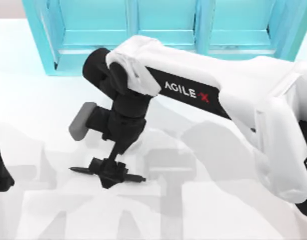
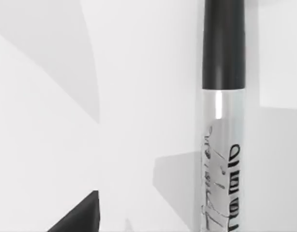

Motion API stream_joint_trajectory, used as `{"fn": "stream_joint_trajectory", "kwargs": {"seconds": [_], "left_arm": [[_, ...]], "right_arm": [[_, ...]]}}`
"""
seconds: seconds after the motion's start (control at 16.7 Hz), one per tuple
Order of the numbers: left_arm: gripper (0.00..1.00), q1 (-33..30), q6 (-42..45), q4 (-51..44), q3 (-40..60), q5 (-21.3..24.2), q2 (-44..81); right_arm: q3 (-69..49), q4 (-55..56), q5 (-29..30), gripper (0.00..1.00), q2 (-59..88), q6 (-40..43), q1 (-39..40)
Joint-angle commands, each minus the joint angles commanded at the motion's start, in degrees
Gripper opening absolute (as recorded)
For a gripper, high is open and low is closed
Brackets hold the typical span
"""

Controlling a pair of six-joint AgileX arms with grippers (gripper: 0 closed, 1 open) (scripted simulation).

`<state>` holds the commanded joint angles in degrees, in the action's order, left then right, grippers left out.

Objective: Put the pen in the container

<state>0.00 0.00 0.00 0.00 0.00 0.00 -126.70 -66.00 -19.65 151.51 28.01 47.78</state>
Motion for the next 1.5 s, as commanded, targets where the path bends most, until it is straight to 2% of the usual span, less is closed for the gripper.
{"fn": "stream_joint_trajectory", "kwargs": {"seconds": [0.18,0.96,1.44,1.5], "left_arm": [[1.0,0.0,0.0,0.0,0.0,0.0,0.0],[1.0,0.0,0.0,0.0,0.0,0.0,0.0],[1.0,0.0,0.0,0.0,0.0,0.0,0.0],[1.0,0.0,0.0,0.0,0.0,0.0,0.0]], "right_arm": [[0.0,0.0,0.0,1.0,0.0,0.0,0.0],[0.0,0.0,0.0,0.02,0.0,0.0,0.0],[0.0,0.0,0.0,0.0,0.0,0.0,0.0],[-0.59,-0.61,3.7,0.0,-4.04,1.32,-1.97]]}}
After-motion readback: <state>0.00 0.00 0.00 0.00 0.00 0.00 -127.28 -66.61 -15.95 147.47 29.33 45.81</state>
